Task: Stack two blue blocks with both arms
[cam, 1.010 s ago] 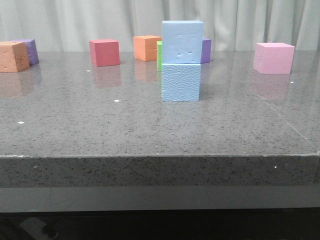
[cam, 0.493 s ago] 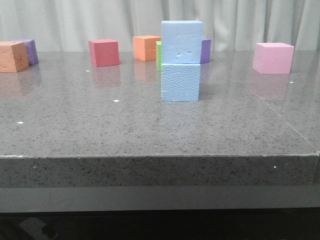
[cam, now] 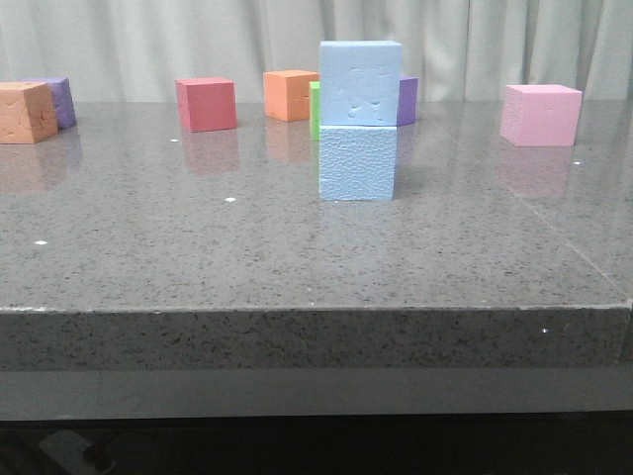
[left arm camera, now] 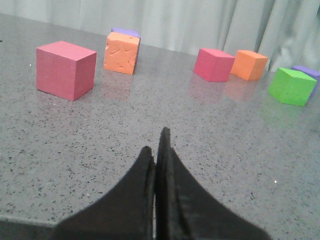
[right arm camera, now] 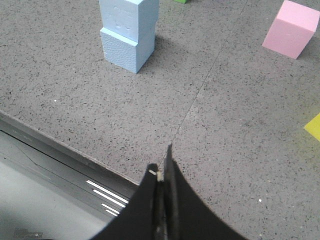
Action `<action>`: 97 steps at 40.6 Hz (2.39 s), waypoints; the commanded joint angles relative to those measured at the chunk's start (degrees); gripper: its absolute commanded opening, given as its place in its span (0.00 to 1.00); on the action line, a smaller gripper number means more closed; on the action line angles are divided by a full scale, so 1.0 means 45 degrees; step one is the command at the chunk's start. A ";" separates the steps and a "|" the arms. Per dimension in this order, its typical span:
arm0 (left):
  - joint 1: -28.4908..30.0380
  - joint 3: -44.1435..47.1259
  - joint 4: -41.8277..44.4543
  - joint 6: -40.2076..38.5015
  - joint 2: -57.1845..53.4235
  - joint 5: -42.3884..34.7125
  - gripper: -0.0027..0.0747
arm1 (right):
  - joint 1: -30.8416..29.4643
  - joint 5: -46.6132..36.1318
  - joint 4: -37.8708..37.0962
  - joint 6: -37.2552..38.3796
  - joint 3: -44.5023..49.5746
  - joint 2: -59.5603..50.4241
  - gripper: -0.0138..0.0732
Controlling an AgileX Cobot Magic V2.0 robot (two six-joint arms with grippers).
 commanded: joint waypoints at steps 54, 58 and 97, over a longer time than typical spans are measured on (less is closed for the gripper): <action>0.0364 0.0653 -0.0100 0.1889 -0.0726 -0.2557 0.01 | -0.0083 -0.0757 -0.0148 -0.0004 -0.0272 -0.0012 0.08; 0.0364 0.0653 -0.0123 0.1889 -0.0726 -0.2557 0.01 | -0.0083 -0.0757 -0.0148 -0.0004 -0.0272 -0.0012 0.08; 0.0364 0.0653 -0.0123 0.1889 -0.0726 -0.2557 0.01 | -0.0083 -0.0742 -0.0159 -0.0004 -0.0272 -0.0012 0.08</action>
